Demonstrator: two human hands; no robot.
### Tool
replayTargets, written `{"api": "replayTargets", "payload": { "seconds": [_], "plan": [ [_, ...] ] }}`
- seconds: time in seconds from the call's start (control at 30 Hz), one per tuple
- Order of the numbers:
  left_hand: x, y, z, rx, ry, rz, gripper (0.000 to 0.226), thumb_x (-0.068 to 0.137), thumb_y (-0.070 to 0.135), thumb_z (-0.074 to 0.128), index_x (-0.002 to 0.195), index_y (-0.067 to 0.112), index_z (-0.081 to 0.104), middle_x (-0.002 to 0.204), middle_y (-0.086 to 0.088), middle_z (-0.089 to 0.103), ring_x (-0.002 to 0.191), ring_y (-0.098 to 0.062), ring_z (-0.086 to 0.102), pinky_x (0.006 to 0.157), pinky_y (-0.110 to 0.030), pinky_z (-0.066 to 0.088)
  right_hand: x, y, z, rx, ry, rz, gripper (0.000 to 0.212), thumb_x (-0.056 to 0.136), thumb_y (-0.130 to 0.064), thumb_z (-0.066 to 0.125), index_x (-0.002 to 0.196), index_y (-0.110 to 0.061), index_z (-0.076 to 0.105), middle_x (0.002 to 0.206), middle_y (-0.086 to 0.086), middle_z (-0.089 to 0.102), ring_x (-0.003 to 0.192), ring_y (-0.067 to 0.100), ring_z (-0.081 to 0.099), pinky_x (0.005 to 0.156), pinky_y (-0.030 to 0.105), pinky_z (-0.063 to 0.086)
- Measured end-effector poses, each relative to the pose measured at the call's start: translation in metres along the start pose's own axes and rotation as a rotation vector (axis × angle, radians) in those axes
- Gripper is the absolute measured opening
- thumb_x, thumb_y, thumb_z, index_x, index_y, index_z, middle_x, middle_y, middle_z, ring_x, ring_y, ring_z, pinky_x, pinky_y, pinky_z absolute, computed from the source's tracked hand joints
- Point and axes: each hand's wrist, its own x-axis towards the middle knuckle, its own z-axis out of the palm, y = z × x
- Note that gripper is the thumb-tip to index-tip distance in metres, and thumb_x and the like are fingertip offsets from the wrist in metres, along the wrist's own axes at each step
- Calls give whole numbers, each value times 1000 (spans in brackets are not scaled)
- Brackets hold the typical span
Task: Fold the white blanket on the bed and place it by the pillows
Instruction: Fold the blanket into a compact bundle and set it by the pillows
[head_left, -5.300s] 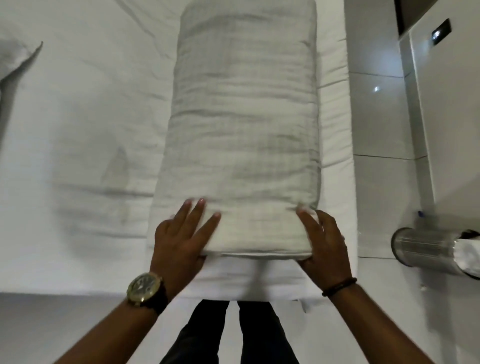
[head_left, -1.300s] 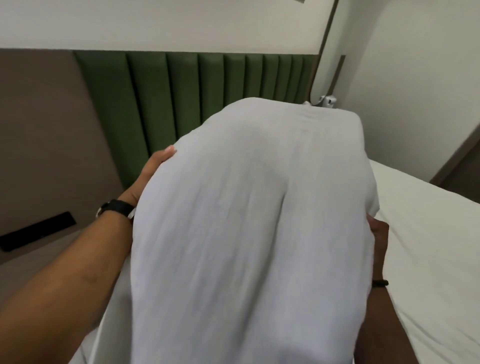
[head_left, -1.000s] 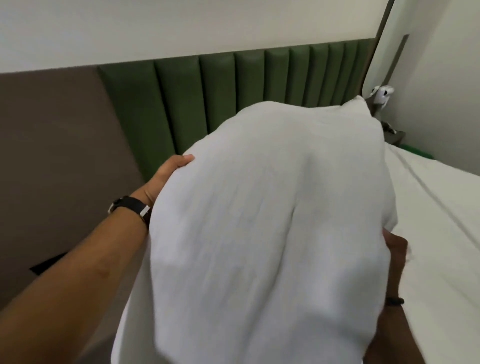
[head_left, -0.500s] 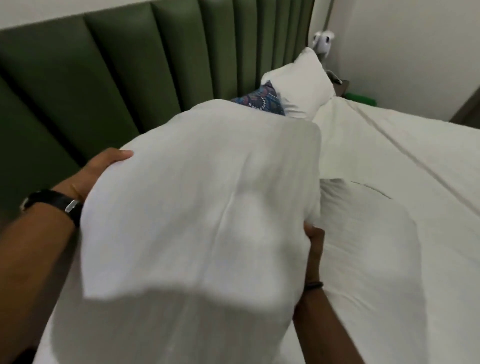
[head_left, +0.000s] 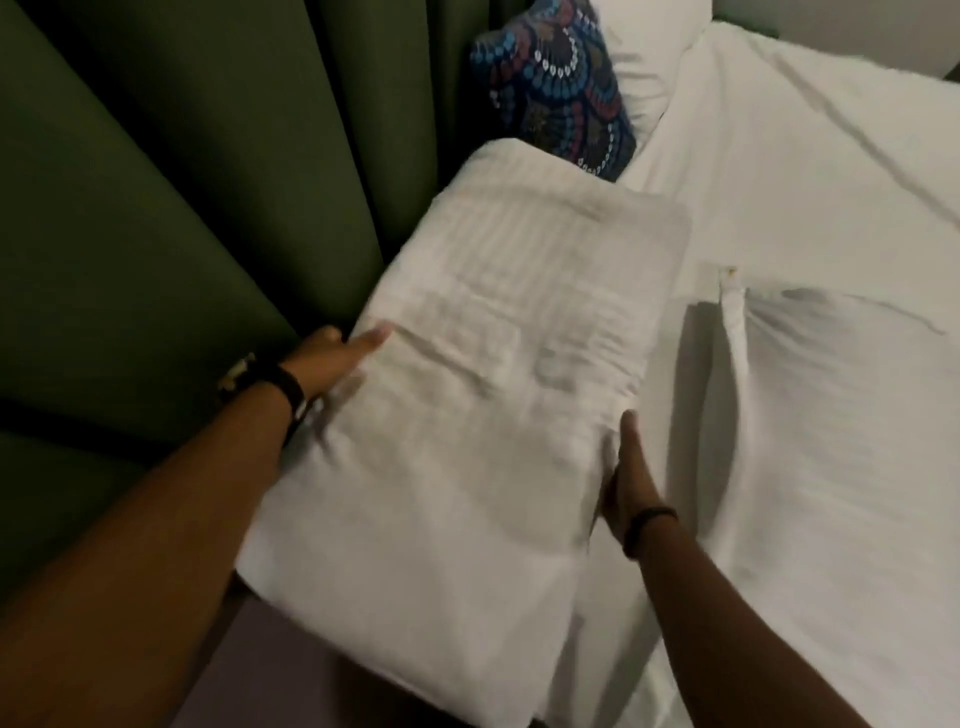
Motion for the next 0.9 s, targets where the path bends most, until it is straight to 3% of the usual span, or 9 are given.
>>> {"api": "replayTargets", "payload": {
  "seconds": [0.07, 0.2, 0.27, 0.43, 0.53, 0.6, 0.77, 0.83, 0.9],
  "plan": [
    [1, -54, 22, 137, 37, -61, 77, 73, 69, 67, 120, 9, 63, 107, -7, 69, 93, -28, 65, 71, -27, 50, 6, 28, 10, -49, 76, 128, 103, 58, -93, 52, 143, -38, 38, 133, -8, 58, 105, 17, 60, 87, 43, 51],
    [1, -123, 34, 329, 176, 86, 112, 49, 96, 54, 133, 23, 50, 132, -8, 60, 116, -32, 58, 95, -45, 50, -4, 92, 10, 26, 23, 198, 102, 57, -85, 66, 144, -41, 34, 142, -9, 51, 123, 21, 55, 105, 54, 42],
    [-16, -130, 36, 506, 195, 104, 120, 50, 98, 47, 145, 27, 33, 148, -9, 43, 130, -34, 45, 106, -50, 39, -17, 89, 19, 58, -1, 176, 101, 60, -76, 73, 144, -33, 37, 138, -7, 55, 121, 21, 58, 106, 50, 42],
    [-86, -166, 71, 770, 223, 126, 128, 50, 105, 21, 155, 35, 1, 165, -5, -1, 150, -30, -1, 114, -61, 3, -26, 79, 20, -84, 26, 15, 55, 76, -57, 69, 123, -32, 57, 124, -2, 66, 108, 17, 65, 100, 47, 48],
    [-114, -180, 91, 759, 249, 83, 125, 57, 103, 15, 156, 28, 5, 164, -10, -3, 150, -34, -9, 112, -67, 0, -21, 68, 24, -410, 303, -104, 75, 84, -44, 61, 149, -22, 31, 149, 7, 40, 132, 24, 43, 111, 39, 33],
    [-120, -169, 97, 734, 288, 164, 123, 60, 102, 20, 156, 26, 11, 164, -15, 0, 149, -39, -8, 113, -68, -1, -22, 44, 42, -652, 434, -471, 76, 81, -39, 53, 149, -15, 29, 149, 12, 38, 136, 27, 35, 112, 38, 27],
    [-104, -137, 115, 818, 220, 475, 125, 59, 101, 29, 157, 26, 10, 164, -8, -4, 150, -33, -8, 115, -65, -2, 20, -3, 110, -1334, -235, -1290, 54, 97, -45, 34, 145, -20, 41, 151, 13, 39, 143, 33, 29, 114, 50, 20],
    [-96, -141, 120, 841, 203, 429, 122, 62, 100, 28, 156, 25, 14, 164, -8, 0, 150, -34, -3, 114, -66, 1, 76, -32, 106, -1809, -334, -1293, 65, 96, -59, 13, 148, -25, 35, 154, 11, 34, 143, 34, 29, 111, 66, 15],
    [-94, -150, 123, 863, 181, 394, 118, 65, 99, 26, 156, 24, 16, 164, -8, 3, 150, -33, 0, 115, -64, 2, 125, -73, 84, -2031, -143, -968, 86, 83, -76, -9, 152, -31, 14, 161, 6, 15, 148, 31, 13, 107, 74, 2]
  ]
}}
